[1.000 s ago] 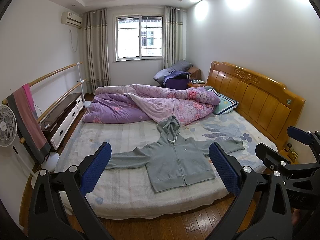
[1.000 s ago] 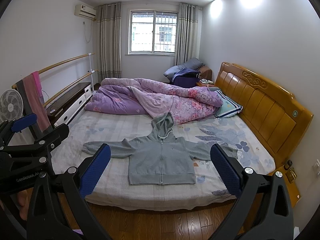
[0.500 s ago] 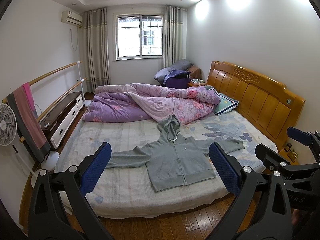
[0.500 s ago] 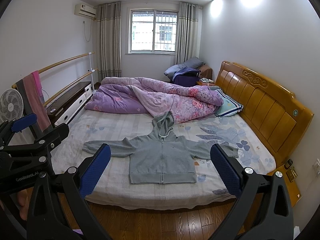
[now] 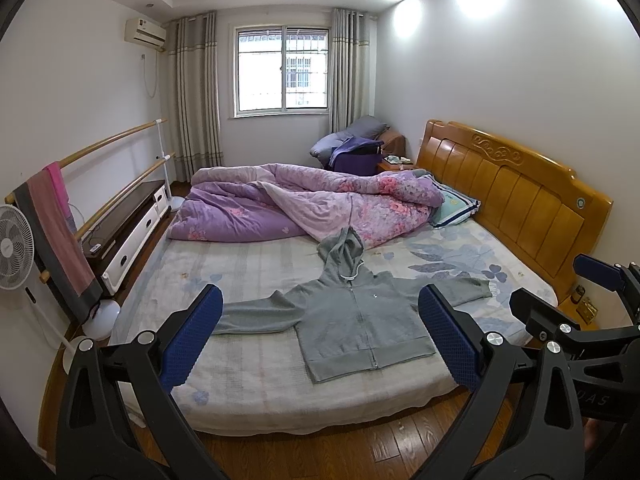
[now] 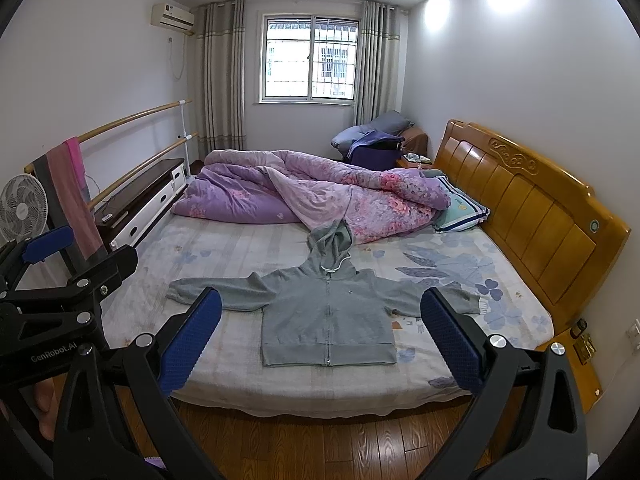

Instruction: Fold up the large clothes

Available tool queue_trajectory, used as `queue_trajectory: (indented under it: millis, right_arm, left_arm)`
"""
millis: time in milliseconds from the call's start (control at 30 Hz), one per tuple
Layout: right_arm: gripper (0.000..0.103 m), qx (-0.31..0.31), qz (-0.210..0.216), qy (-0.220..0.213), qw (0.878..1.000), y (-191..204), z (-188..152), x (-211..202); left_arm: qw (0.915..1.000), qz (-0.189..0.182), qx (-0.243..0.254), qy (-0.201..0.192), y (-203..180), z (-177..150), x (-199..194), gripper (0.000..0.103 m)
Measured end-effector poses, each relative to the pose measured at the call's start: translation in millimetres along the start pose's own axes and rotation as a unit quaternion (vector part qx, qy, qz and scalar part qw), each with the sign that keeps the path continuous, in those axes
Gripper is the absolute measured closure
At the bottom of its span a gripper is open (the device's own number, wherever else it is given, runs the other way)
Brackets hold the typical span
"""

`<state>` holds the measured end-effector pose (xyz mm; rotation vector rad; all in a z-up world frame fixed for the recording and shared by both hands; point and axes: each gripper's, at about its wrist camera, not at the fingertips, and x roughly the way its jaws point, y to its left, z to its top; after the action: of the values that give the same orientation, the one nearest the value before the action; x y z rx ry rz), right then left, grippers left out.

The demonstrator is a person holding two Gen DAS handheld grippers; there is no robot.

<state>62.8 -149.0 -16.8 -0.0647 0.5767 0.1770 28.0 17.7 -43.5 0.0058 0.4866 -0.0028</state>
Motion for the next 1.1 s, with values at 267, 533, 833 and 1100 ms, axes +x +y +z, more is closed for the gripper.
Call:
queue_trajectory:
  millis: [267,533,833,1100]
  right_arm:
    - [0.007,0.0,0.01,0.009,1.0,5,0,11]
    - [0.007,-0.007,0.017,0.028,0.999,7,1,36]
    - [0.007,-0.007,0.047,0.052,0.998,-11,6,102]
    - [0.007,-0.039,0.079,0.064,0.994,-31,28,191]
  left_arm:
    - [0.9999,0.004,-0.005,0.008,15,-12,5,0.005]
    - [0.9992,0.004,-0.021,0.034,20,-8,24,0.005]
    - [0.9951,0.007,-0.044,0.088,10,4,91,0.005]
    - [0.9804,-0.006,-0.115,0.16,20,21,190,0.005]
